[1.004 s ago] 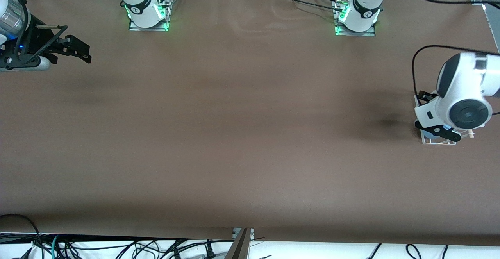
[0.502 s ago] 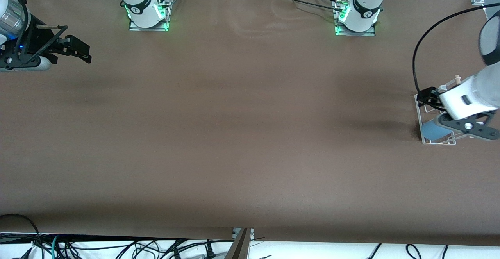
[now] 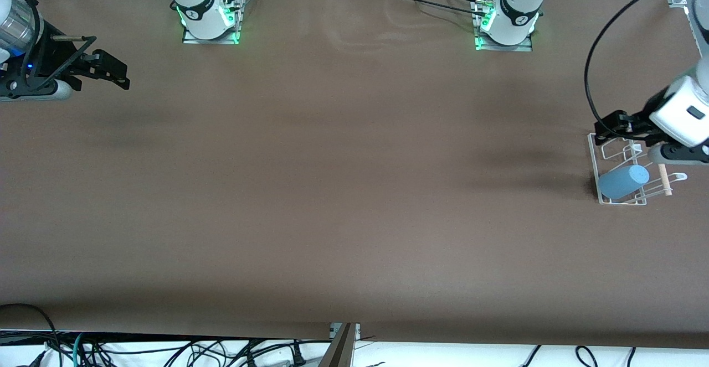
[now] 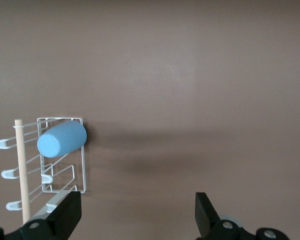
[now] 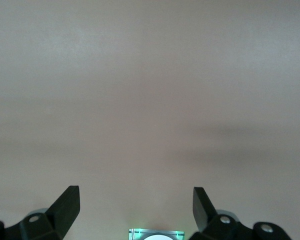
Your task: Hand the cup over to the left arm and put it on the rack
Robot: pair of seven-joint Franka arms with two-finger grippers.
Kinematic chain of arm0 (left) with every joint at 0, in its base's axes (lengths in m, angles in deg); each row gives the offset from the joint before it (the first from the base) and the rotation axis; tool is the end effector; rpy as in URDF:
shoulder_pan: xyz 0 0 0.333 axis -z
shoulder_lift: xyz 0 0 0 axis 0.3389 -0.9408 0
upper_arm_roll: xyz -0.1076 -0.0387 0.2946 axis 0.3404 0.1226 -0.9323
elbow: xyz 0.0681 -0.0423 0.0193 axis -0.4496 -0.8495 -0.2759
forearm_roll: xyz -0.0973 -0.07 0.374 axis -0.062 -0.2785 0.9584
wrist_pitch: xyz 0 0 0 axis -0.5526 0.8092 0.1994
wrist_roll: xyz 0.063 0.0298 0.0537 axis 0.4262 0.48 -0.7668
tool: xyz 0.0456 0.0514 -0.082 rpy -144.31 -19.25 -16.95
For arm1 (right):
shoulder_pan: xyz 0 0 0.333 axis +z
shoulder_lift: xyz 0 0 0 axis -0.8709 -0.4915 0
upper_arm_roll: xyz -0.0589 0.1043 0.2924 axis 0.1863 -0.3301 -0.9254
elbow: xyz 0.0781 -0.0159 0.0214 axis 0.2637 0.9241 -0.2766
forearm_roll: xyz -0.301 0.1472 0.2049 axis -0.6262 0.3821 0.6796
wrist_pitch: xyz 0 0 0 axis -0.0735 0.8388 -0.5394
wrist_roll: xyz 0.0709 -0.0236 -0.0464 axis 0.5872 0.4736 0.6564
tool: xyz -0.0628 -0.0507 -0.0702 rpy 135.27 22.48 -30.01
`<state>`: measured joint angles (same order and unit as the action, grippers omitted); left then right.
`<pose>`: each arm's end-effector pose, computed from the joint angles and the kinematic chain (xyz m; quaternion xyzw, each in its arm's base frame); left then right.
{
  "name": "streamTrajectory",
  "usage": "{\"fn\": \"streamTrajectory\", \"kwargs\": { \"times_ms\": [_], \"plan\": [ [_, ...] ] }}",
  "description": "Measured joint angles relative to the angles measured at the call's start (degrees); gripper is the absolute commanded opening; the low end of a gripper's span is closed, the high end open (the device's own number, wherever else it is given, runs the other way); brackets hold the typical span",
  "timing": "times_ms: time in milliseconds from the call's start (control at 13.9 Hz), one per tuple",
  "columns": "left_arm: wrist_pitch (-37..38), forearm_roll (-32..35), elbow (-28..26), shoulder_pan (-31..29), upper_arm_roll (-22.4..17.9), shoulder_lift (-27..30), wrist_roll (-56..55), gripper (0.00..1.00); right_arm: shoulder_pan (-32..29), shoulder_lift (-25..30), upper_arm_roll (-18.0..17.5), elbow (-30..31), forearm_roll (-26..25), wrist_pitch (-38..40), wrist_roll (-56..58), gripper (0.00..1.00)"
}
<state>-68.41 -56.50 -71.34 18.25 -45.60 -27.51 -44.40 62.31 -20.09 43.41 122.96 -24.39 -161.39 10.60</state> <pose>0.5927 -0.0173 0.5711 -0.9995 -0.0045 0.0084 0.0304 0.5323 0.0505 0.6105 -0.9989 -0.0166 0.0440 0.0025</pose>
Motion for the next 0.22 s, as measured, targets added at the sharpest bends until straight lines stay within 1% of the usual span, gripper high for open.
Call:
{"fn": "streamTrajectory", "kwargs": {
  "times_ms": [143, 215],
  "plan": [
    [-2.1, -0.3, -5.7, 1.6, -1.7, 3.6, -1.1, 1.00, 0.0, 0.0, 0.0, 0.0, 0.0, 0.0, 0.0, 1.00],
    [-2.6, -0.4, -7.1, 1.7, -2.0, 4.5, -1.2, 1.00, 0.0, 0.0, 0.0, 0.0, 0.0, 0.0, 0.0, 1.00]
  ]
}}
